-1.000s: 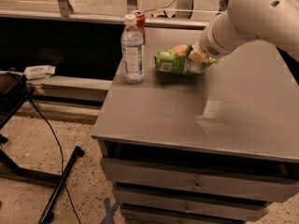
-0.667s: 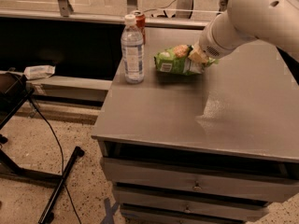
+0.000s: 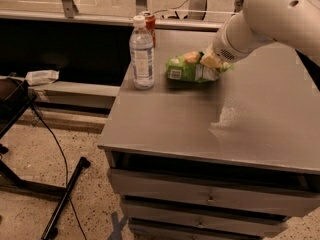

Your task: Move green rice chip bag near blue plastic bottle

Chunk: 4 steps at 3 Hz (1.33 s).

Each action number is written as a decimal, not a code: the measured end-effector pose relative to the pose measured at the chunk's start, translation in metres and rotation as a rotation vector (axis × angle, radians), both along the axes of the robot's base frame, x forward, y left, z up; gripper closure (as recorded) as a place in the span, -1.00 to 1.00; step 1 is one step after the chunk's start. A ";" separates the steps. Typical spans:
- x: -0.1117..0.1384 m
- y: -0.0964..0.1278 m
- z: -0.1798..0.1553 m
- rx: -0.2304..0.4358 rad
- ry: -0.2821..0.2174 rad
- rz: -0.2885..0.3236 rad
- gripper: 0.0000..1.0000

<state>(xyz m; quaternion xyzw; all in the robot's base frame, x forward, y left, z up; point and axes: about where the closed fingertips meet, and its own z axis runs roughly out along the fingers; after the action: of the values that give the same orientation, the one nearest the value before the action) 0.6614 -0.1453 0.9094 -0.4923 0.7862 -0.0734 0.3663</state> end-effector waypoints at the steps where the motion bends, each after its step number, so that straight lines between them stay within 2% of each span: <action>1: -0.001 0.001 0.001 -0.001 -0.001 0.001 -0.90; 2: -0.002 -0.001 0.003 0.008 0.006 0.009 -1.00; 3: -0.018 -0.035 0.043 0.068 -0.036 0.002 -1.00; 4: -0.056 -0.080 0.090 0.088 -0.134 -0.054 -1.00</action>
Offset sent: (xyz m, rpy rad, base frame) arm -0.0026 -0.0057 0.0067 0.0266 0.0191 0.0193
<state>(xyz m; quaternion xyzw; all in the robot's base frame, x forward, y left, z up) 0.6052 -0.2251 0.9994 -0.4482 0.7755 -0.0814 0.4372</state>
